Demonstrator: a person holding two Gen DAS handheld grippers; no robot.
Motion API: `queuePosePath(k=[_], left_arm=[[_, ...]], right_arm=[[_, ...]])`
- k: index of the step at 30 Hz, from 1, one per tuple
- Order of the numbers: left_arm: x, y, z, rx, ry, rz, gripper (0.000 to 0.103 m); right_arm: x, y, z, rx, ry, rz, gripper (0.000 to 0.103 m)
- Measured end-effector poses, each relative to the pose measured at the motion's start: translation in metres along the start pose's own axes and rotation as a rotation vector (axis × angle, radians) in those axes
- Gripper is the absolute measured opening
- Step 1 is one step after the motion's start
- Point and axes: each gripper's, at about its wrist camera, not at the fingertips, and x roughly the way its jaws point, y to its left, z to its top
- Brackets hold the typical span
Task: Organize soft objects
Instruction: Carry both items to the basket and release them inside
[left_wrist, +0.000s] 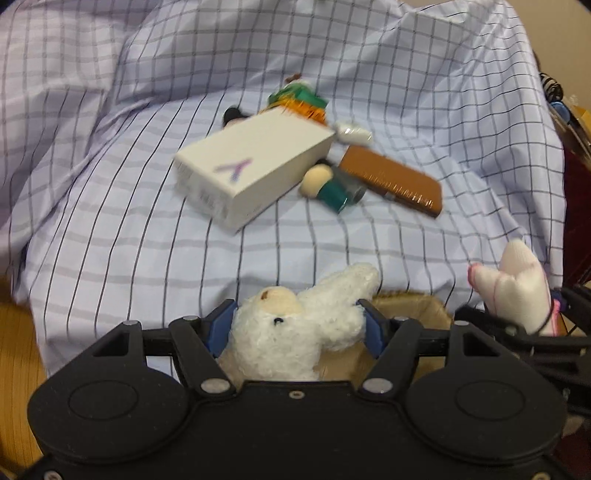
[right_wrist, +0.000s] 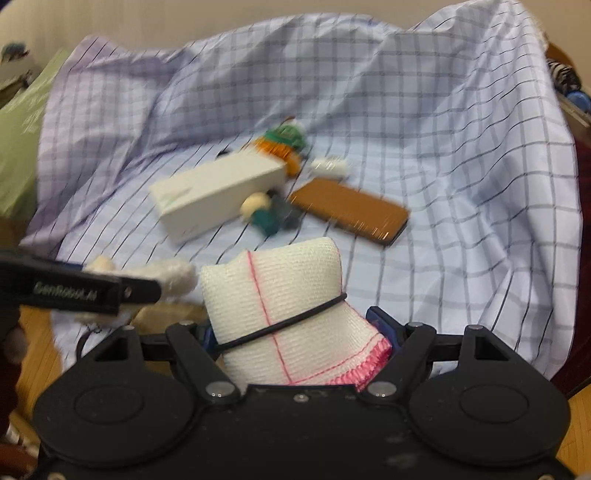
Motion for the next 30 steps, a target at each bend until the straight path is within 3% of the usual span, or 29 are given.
queuePosePath(k=[6, 13, 30], left_arm=[[0.002, 0.007, -0.023, -0.058, 0.075, -0.006, 0.065], [0.007, 0.004, -0.035, -0.056, 0.117, 0.02, 0.065], [0.012, -0.001, -0.035, -0.043, 0.144, 0.064, 0.07]], right_arm=[[-0.008, 0.013, -0.022, -0.058, 0.076, 0.008, 0.077], [-0.002, 0.009, -0.029, -0.041, 0.127, 0.003, 0.077], [0.012, 0.013, -0.027, -0.078, 0.134, 0.048, 0.081]])
